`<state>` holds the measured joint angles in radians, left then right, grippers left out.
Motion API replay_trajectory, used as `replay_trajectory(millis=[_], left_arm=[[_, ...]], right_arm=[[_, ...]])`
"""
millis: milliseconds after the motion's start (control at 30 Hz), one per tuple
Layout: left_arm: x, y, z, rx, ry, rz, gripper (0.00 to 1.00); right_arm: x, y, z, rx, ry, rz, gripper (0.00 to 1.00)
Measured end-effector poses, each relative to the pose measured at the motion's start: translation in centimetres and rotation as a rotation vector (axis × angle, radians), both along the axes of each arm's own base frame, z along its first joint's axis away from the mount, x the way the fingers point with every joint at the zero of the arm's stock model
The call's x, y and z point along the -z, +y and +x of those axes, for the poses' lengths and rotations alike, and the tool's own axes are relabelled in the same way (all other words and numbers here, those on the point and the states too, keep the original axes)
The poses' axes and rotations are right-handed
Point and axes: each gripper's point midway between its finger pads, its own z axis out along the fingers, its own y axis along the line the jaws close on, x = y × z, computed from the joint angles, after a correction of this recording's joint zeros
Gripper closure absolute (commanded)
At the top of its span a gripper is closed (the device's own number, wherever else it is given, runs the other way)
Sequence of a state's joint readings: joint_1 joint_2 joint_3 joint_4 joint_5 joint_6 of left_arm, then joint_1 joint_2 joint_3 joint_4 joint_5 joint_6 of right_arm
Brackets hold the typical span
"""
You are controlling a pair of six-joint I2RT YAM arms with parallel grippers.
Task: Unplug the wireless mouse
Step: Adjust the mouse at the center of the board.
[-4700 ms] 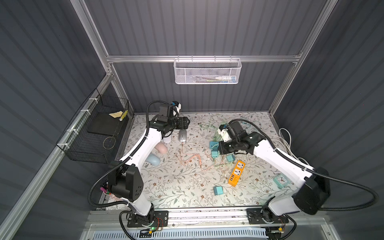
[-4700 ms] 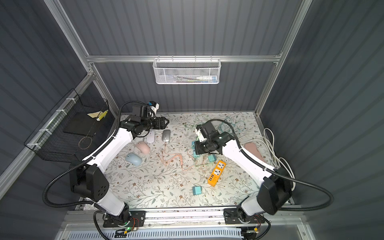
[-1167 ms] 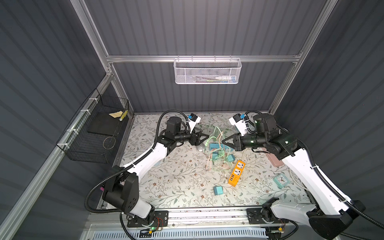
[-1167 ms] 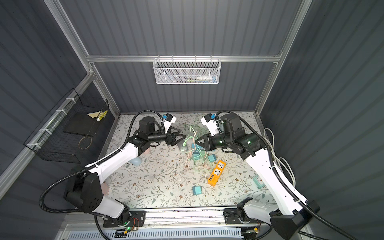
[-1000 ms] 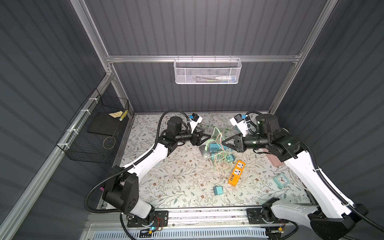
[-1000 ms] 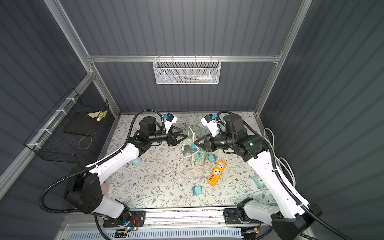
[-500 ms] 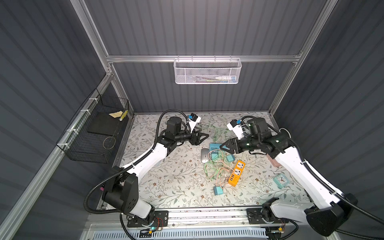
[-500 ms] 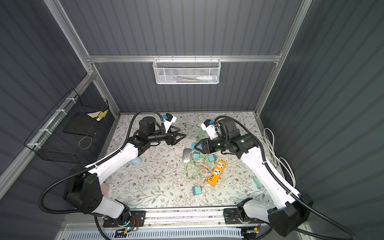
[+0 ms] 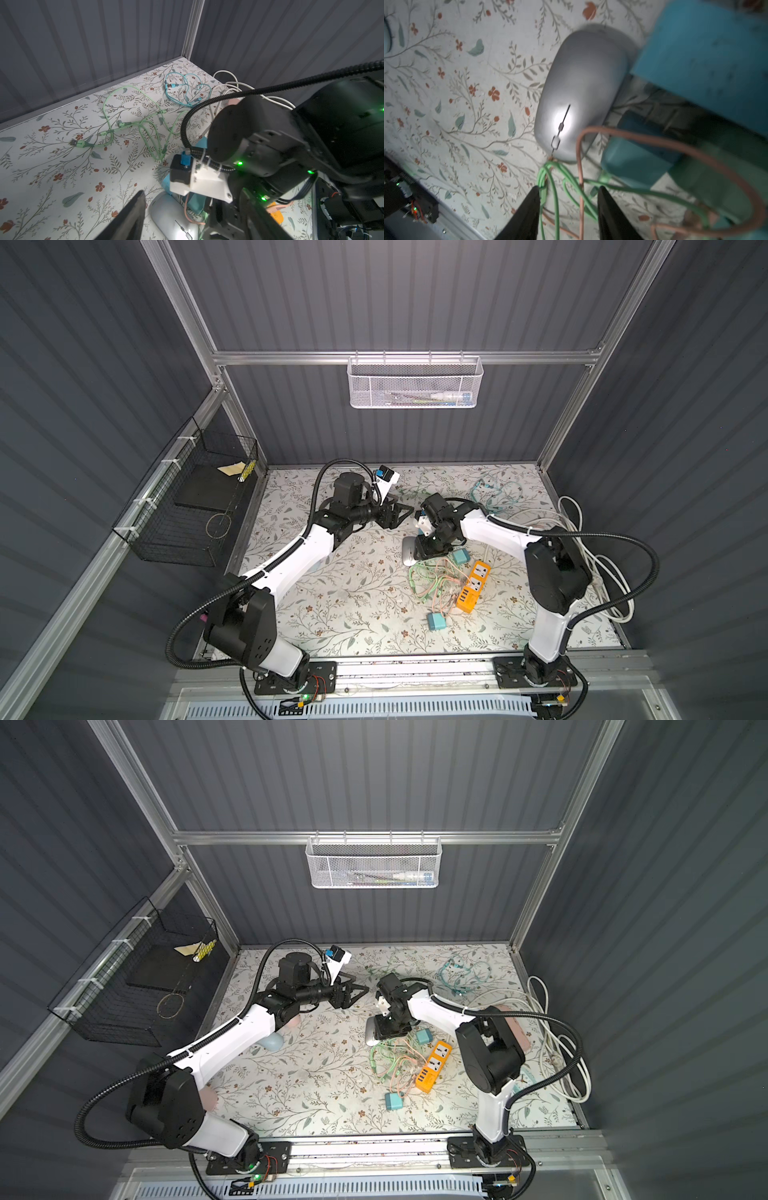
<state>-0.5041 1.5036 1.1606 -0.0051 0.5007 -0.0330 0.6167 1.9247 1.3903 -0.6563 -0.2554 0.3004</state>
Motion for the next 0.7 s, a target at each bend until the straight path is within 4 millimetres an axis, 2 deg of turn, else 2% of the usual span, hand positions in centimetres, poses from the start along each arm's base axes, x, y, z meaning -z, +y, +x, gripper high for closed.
replay_trajectory(millis=[133,233,333,367,467,533,567,633,667,700], left_arm=[[-0.3,0.5,0.0,-0.02,-0.009,0.015,0.27],[-0.8,0.7,0.2,-0.028,-0.023,0.019,0.27],[-0.9,0.8,0.3,-0.034,-0.032,0.026,0.27],[-0.8,0.9,0.3,-0.04,-0.034,0.032,0.27],[-1.0,1.1,0.4,-0.044,-0.04,0.034,0.26],[-1.9,0.9,0.3,-0.041,-0.06,0.024,0.26],[-2.6,0.7,0.0,-0.032,-0.075,0.013,0.26],[-4.4,0.4,-0.1,-0.024,-0.117,-0.015,0.25],[-5.3,0.4,0.0,-0.024,-0.145,-0.024,0.25],[-5.6,0.6,0.1,-0.032,-0.155,-0.024,0.25]], right_arm=[[1.5,1.9,2.4,0.004,-0.015,-0.027,0.54],[2.3,4.7,2.7,-0.035,-0.011,-0.014,0.54],[1.6,9.2,1.3,-0.12,-0.006,0.057,0.52],[1.2,10.8,0.3,-0.158,0.001,0.094,0.52],[-0.1,13.2,-2.5,-0.223,0.02,0.16,0.51],[-0.9,12.5,-3.3,-0.223,0.023,0.17,0.51],[-1.3,11.3,-3.5,-0.207,0.02,0.171,0.51],[-2.2,7.9,-3.6,-0.155,0.016,0.159,0.51],[-2.8,5.7,-3.3,-0.112,0.004,0.145,0.51],[-3.6,3.8,-2.8,-0.073,-0.021,0.142,0.5]])
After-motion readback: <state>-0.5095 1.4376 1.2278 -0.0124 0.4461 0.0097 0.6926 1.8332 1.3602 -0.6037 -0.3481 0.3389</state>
